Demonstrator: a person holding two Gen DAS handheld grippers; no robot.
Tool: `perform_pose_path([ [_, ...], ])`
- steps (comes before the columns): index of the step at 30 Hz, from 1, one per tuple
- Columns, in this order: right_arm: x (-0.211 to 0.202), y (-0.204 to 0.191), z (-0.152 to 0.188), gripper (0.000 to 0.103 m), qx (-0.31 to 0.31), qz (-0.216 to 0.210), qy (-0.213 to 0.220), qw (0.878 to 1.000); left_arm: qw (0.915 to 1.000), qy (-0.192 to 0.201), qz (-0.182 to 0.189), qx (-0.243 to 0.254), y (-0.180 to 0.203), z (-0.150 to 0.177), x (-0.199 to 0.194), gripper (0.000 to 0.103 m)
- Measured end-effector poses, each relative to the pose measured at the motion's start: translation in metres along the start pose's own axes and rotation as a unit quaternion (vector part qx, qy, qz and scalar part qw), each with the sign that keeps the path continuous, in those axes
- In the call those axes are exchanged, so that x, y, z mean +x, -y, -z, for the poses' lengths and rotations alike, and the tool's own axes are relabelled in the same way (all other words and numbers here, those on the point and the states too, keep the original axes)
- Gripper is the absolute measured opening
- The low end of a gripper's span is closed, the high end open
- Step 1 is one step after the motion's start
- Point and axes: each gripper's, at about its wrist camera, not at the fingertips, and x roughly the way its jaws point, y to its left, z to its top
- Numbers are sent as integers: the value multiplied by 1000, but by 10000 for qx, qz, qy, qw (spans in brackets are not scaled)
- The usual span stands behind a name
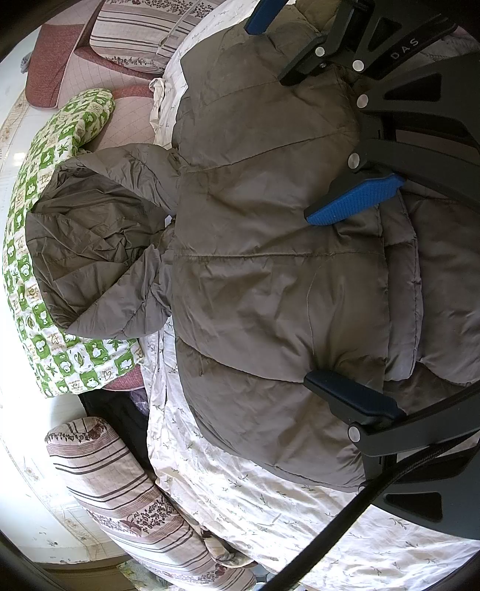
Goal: Fold large clothes
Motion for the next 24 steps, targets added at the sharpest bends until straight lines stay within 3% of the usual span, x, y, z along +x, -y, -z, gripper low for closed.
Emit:
perform_pose_path([
  [15, -3, 8, -4, 70, 143, -82, 28, 9999, 10000, 32, 32, -44, -4, 0, -1, 80],
  [19, -19, 27, -12, 70, 586, -8, 387, 9975, 10000, 45, 29, -49, -5, 0, -1, 80],
  [21, -28, 38, -14, 70, 844, -231, 631, 9942, 10000, 44, 19, -39, -5, 0, -1, 80],
  [24, -33, 40, -16, 51, 956, -863, 707, 9892, 10000, 42, 0, -31, -3, -1, -1, 81],
])
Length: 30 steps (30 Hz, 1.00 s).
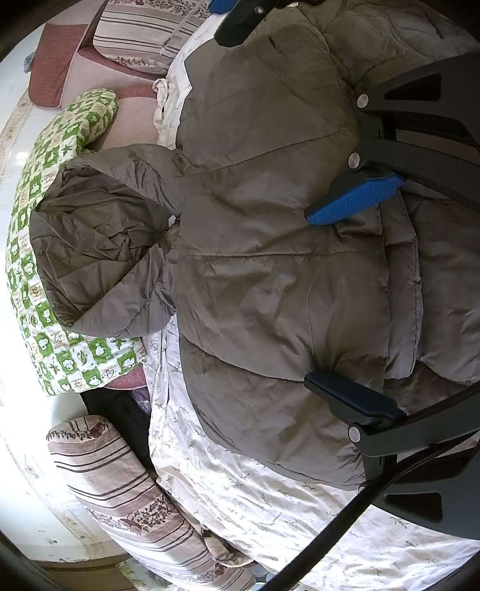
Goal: Fold large clothes
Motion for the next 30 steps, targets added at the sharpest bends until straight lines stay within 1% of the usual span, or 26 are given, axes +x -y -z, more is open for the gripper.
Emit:
perform_pose_path([
  [1, 3, -4, 1, 42, -37, -190, -104, 9998, 10000, 0, -2, 3, 0, 0, 0, 81],
  [2, 6, -9, 4, 40, -109, -315, -217, 9992, 10000, 1, 2, -1, 0, 0, 0, 81],
  [4, 14, -16, 9, 40, -227, -430, -410, 9980, 10000, 0, 6, -5, 0, 0, 0, 81],
  [7, 32, -20, 17, 40, -270, -343, -858, 9954, 10000, 1, 3, -2, 0, 0, 0, 81],
  [9, 41, -16, 19, 39, -188, -377, -1038, 9937, 10000, 1, 3, 0, 0, 0, 0, 81],
  [14, 44, -19, 24, 40, -301, -286, -1141, 9926, 10000, -4, -2, 3, 1, 0, 0, 81],
  [18, 48, -17, 26, 40, -290, -312, -1210, 9917, 10000, -4, -9, 11, 1, 0, 1, 82],
  [24, 48, -22, 26, 40, -460, -160, -1187, 9917, 10000, -3, -6, 6, 1, 0, 1, 82],
  [30, 48, -23, 26, 40, -505, -113, -1186, 9916, 10000, -4, -10, 8, 1, 0, 1, 83],
])
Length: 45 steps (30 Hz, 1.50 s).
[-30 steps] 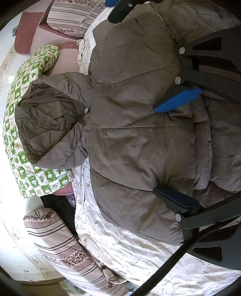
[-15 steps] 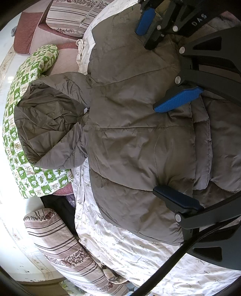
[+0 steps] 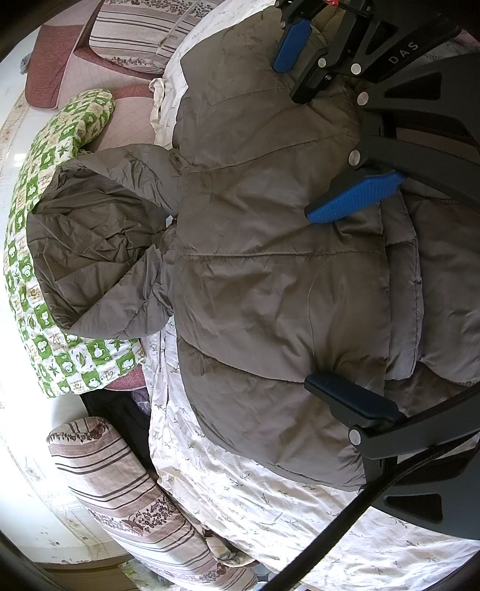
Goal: Fold large clothes
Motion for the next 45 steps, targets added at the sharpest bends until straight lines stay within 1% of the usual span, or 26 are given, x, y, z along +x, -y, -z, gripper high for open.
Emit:
perform_pose_path([
  [45, -1, -2, 1, 43, -65, 71, 3, 10000, 10000, 4, -2, 2, 0, 0, 0, 83],
])
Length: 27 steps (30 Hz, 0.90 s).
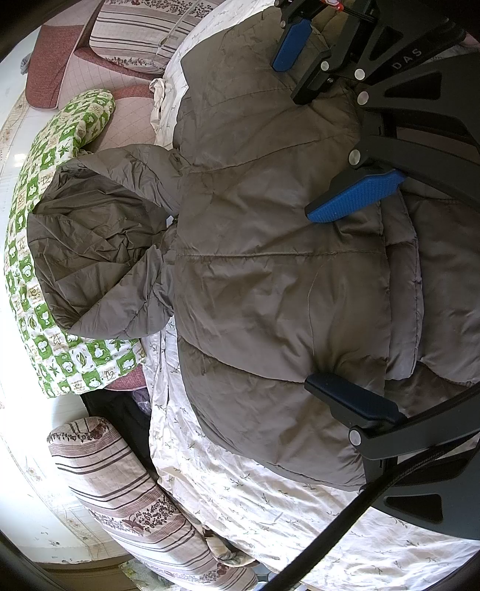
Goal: Fold large clothes
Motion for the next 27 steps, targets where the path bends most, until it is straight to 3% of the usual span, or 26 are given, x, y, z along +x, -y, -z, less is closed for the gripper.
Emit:
perform_pose_path([
  [7, -1, 2, 0, 45, -48, 83, 13, 10000, 10000, -1, -7, 5, 0, 0, 0, 83],
  [15, -11, 10, 0, 59, -2, 106, 67, 9999, 9997, 122, -186, 78, 2, 1, -9, 83],
  [27, -53, 29, -2, 60, 241, 27, 233, 9994, 9994, 270, -127, -183, -11, -11, -36, 83],
])
